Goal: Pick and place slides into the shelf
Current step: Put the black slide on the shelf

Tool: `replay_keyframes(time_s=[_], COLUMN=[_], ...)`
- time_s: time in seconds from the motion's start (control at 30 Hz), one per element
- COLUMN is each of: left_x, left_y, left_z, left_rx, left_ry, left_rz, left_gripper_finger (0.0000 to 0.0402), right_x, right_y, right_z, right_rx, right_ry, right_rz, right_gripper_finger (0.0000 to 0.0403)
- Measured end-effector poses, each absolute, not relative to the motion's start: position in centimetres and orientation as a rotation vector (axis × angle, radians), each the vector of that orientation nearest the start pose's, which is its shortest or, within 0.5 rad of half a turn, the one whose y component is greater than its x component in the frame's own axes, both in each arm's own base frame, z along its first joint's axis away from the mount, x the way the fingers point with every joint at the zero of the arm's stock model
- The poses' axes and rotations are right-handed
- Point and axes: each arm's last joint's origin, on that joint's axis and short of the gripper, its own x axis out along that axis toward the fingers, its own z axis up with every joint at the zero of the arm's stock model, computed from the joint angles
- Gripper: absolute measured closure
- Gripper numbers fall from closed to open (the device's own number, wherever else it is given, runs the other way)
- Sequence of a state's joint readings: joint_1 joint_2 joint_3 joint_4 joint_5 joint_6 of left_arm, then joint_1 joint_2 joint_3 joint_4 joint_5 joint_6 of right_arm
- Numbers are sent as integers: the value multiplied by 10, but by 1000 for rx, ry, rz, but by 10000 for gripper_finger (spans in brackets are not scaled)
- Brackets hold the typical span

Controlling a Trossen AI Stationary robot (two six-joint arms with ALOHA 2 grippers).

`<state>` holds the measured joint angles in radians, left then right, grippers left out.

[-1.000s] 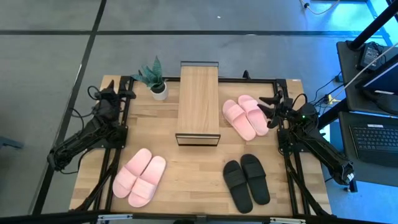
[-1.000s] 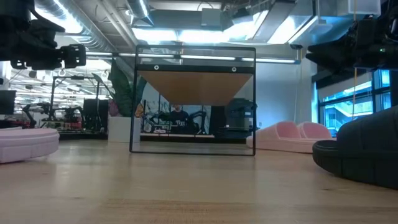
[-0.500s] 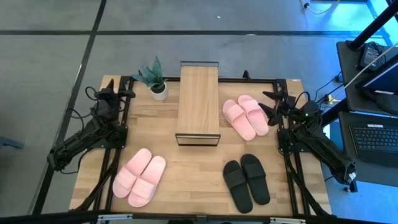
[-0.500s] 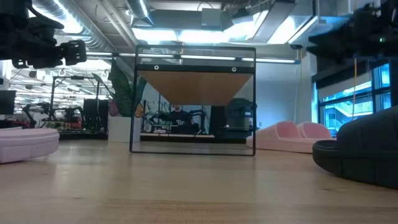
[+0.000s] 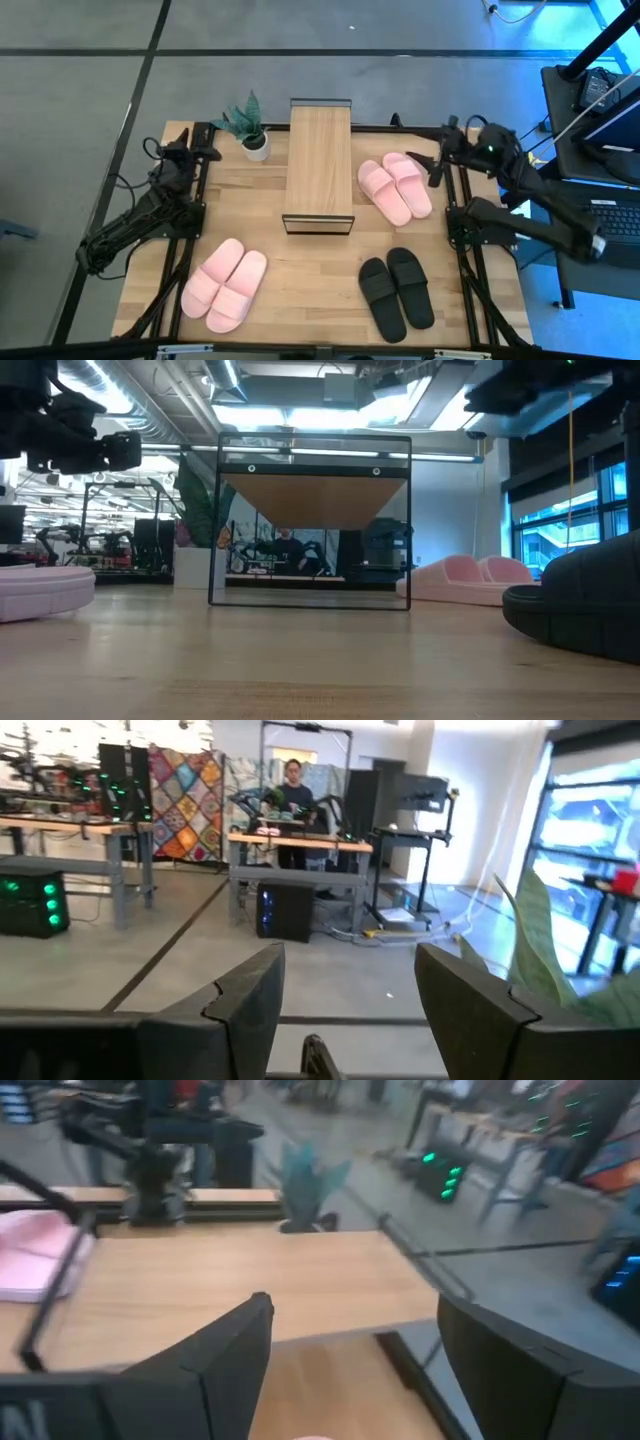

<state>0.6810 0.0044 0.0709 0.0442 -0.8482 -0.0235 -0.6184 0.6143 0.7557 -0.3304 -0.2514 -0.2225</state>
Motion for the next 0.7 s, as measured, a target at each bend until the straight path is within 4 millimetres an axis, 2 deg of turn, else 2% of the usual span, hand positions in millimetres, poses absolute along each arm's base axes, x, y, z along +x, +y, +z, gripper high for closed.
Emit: replay_keyframes(time_s=[0.1, 0.23, 0.33, 0.43, 0.53, 0.7], left_x=[51, 51, 51, 51, 51, 51], left_y=[69, 69, 69, 69, 69, 69], left_z=[190, 190, 190, 190, 190, 190], left_rx=[-28, -28, -28, -28, -28, -27], left_ry=[-133, -131, -131, -131, -132, -131], left_rz=[1525, 1524, 1524, 1524, 1524, 1525], left_gripper_finger=[185, 185, 185, 185, 185, 185], right_x=[124, 147, 165, 181, 192, 201], right_y=[-68, -62, -52, -36, -14, 27], right_z=[354, 361, 355, 346, 336, 328], right_rx=[-162, -235, -277, -264, -210, -140], right_ry=[281, 497, 677, 786, 881, 1026], right_rz=[-268, -273, -281, -231, -182, -175], right_gripper_finger=[122, 122, 122, 122, 122, 122])
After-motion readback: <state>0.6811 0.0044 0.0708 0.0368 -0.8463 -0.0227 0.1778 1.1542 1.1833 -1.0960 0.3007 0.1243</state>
